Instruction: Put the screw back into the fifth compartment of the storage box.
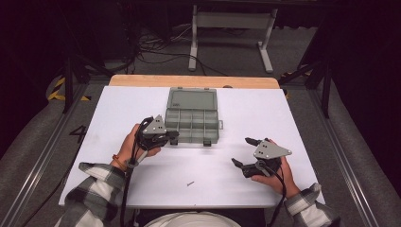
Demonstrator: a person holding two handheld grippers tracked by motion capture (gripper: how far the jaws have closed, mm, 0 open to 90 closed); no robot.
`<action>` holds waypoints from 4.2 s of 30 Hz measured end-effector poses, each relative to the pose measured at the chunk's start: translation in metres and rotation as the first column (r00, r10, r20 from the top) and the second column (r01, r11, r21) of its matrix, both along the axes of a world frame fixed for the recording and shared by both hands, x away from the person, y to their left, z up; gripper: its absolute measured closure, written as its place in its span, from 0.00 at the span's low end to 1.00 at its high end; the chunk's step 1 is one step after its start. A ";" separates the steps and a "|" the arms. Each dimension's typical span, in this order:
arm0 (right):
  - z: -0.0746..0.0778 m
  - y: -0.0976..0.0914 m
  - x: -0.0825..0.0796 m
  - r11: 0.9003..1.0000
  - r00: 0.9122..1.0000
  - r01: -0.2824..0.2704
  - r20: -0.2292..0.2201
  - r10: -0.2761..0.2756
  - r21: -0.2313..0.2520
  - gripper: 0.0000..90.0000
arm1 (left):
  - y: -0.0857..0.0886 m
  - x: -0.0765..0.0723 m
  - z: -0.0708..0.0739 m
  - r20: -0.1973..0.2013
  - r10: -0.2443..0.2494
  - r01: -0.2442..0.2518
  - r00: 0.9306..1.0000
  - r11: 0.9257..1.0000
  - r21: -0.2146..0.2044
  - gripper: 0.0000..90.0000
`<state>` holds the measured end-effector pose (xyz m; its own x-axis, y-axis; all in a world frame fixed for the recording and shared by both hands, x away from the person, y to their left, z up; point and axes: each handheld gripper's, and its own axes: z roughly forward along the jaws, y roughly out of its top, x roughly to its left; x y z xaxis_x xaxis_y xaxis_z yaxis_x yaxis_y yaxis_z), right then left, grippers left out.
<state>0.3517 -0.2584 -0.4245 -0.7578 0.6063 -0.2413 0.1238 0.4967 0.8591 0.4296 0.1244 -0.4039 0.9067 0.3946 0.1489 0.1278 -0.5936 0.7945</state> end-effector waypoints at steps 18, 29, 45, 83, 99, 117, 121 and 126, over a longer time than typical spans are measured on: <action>0.000 0.000 0.000 1.000 1.000 -0.002 -0.002 0.002 0.000 0.16 | 0.001 0.029 -0.010 -0.033 0.049 -0.048 0.998 0.998 0.030 0.98; 0.000 0.000 0.000 1.000 1.000 -0.006 0.002 0.006 -0.003 0.16 | 0.002 0.039 -0.020 -0.039 0.067 -0.066 0.997 0.997 0.044 0.98; 0.000 0.000 0.000 1.000 1.000 -0.009 -0.002 0.009 0.002 0.16 | 0.000 0.051 -0.030 -0.071 0.084 -0.078 0.994 0.993 0.091 0.98; 0.000 0.000 0.004 1.000 1.000 -0.007 -0.004 0.008 0.015 0.15 | 0.017 0.010 -0.007 -0.005 0.048 -0.048 0.999 0.998 -0.036 0.80; 0.001 0.002 0.002 1.000 1.000 -0.012 -0.001 0.012 0.008 0.16 | 0.006 -0.039 -0.009 -0.023 0.028 -0.030 0.999 0.998 -0.059 0.24; 0.002 0.003 0.002 1.000 1.000 -0.005 0.004 0.005 0.004 0.16 | -0.036 -0.083 -0.047 -0.210 -0.118 0.124 0.971 0.992 0.014 0.29; 0.002 0.003 0.002 1.000 1.000 -0.003 0.002 0.003 0.006 0.16 | -0.040 -0.088 -0.050 -0.217 -0.120 0.126 0.969 0.992 0.014 0.38; 0.002 0.003 0.002 1.000 1.000 -0.003 -0.001 0.003 0.006 0.16 | -0.047 -0.092 -0.056 -0.232 -0.150 0.166 0.961 0.985 0.053 0.57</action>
